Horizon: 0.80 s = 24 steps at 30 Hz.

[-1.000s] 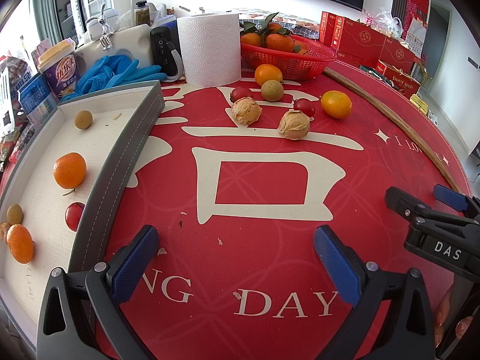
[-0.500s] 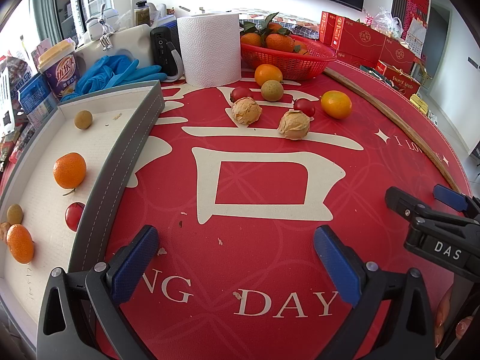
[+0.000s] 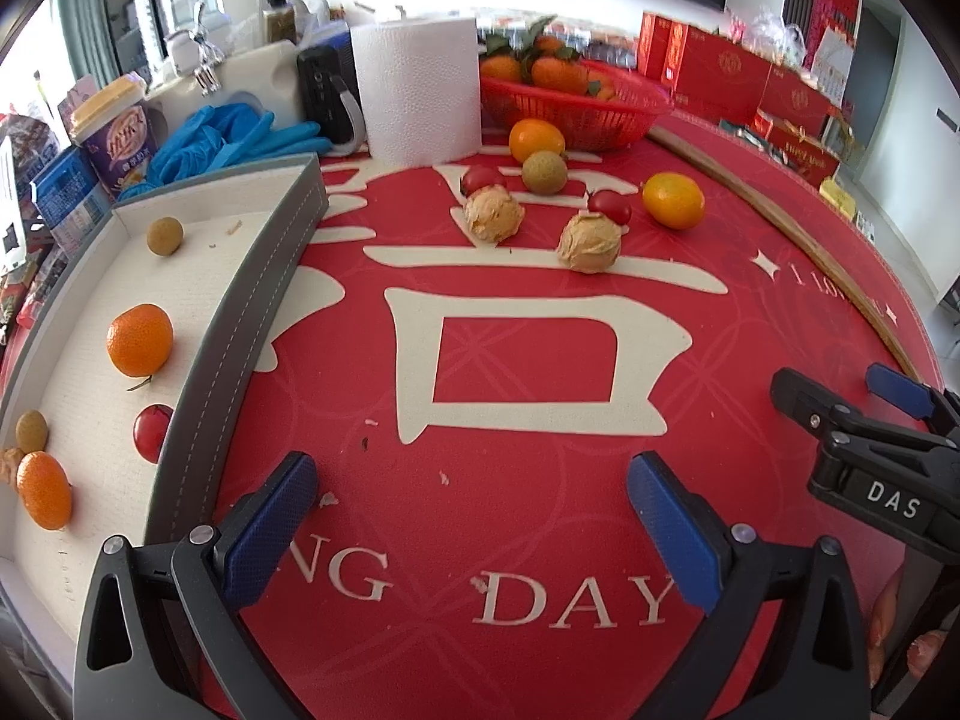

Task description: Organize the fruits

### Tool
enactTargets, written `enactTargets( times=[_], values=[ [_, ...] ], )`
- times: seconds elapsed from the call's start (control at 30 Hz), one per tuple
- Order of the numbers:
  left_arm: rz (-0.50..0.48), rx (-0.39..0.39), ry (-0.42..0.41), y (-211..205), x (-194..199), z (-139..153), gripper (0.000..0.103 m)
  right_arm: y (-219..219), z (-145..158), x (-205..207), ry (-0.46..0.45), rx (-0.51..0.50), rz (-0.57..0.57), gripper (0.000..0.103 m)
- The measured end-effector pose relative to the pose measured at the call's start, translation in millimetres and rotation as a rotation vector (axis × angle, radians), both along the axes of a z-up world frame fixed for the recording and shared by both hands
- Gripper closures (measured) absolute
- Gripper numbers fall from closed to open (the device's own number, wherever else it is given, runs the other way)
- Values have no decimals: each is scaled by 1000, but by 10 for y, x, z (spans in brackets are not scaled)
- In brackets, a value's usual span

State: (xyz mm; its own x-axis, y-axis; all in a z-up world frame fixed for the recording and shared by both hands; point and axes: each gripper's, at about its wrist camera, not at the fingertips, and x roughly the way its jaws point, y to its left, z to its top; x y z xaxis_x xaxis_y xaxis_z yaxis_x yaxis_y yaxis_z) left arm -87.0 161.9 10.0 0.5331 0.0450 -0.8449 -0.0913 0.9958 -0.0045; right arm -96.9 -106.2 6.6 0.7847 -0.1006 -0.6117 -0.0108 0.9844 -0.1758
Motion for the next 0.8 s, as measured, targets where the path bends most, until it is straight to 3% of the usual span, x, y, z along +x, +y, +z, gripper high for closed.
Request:
enactTargets(
  times=[0.2,0.27,0.4,0.53,0.7,0.77,0.8],
  values=[
    [-69,53,-85,-126,103,395,5,6,-2,7,0,0,1,0],
    [-86,50,-79,-179,221,423,9,8,-3,7,1,-1,2,0],
    [-126,46,-34,-319,536,337,23,-6,-8,-32,25,-19,51,0],
    [-125,52,-3,-398,785,179,29,-80,-27,-127,26,-29,94,0],
    [-133,49,5,-530,969,79,31,-76,-38,-135,25,-32,97,0],
    [-135,36,3,-547,1009,75,37,-72,-38,-128,24,-32,98,0],
    [-137,9,6,-537,1031,77,46,-70,-39,-126,24,-32,97,0]
  ],
)
